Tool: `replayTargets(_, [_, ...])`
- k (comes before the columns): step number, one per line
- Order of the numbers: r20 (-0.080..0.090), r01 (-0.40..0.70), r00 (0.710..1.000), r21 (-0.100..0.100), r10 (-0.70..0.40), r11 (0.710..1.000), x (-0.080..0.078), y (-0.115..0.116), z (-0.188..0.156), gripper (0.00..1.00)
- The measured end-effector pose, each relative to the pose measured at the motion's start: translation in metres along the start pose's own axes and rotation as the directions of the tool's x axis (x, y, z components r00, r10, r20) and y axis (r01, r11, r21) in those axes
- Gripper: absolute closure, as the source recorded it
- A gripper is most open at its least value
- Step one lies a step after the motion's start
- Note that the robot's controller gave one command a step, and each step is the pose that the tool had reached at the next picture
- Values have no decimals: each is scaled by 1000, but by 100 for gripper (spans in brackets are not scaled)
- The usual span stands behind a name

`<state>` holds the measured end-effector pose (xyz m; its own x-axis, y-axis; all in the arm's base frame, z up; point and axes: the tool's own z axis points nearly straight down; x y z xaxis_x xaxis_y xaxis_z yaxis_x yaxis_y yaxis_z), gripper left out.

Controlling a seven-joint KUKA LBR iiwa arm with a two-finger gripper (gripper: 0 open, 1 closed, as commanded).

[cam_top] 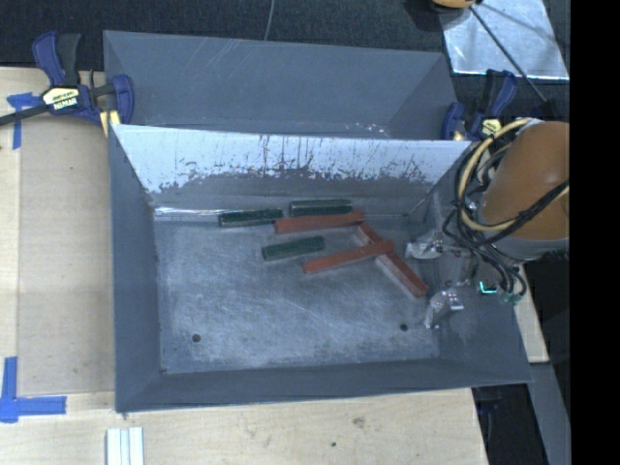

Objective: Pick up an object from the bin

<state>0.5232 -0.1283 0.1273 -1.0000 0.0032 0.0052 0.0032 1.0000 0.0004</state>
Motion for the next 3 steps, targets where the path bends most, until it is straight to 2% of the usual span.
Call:
replayTargets(1, [8,2,1000,2,-2,1000,-2,0,-4,0])
replayTargets(2, [22,-263,964,-3,263,965,-33,8,51,100])
replayTargets(3, [22,-263,965,-3,263,965,-33,8,51,100])
